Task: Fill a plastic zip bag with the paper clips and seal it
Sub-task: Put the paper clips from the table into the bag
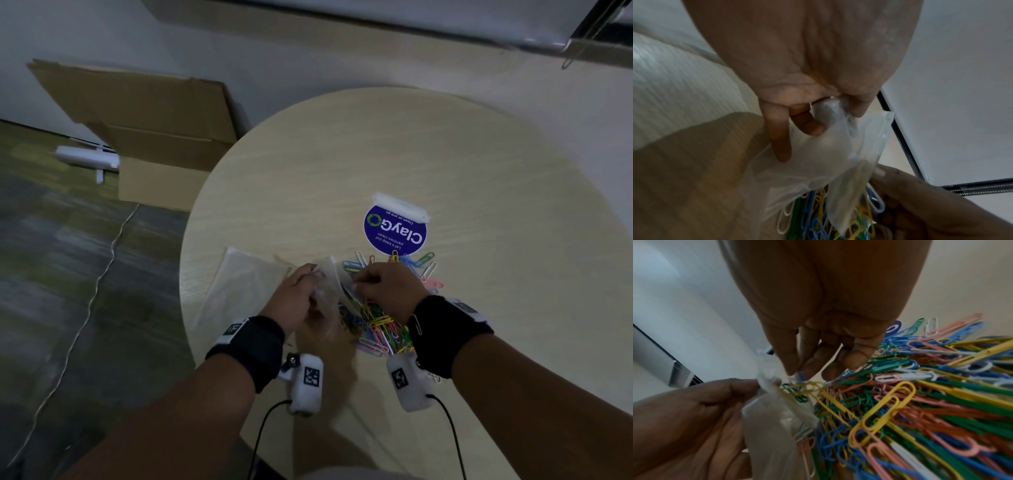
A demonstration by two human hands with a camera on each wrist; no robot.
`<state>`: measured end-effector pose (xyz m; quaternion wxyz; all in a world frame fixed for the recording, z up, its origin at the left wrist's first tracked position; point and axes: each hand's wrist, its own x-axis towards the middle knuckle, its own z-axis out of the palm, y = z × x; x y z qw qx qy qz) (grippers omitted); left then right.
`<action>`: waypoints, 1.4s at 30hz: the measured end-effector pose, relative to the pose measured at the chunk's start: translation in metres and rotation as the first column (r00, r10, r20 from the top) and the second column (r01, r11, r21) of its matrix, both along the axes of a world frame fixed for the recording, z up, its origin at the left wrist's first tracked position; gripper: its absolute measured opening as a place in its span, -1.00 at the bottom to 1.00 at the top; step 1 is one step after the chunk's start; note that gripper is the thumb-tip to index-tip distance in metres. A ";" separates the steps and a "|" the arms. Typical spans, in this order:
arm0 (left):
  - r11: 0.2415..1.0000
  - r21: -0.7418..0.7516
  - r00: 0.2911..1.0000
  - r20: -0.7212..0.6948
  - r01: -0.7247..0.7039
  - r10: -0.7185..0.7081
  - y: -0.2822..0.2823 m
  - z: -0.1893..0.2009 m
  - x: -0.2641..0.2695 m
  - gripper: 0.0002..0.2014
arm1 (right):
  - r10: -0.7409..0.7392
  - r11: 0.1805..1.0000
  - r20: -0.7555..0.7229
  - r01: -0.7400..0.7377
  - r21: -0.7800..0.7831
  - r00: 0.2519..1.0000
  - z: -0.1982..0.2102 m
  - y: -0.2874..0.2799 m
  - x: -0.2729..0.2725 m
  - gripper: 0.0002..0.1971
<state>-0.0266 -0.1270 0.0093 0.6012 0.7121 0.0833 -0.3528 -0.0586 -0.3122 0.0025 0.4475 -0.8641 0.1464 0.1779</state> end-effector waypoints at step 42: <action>0.955 0.257 0.922 0.314 0.146 -0.225 -0.009 0.026 -0.011 -0.61 | 0.153 0.941 0.297 -0.046 -0.336 0.943 0.067 0.002 -0.034 -0.76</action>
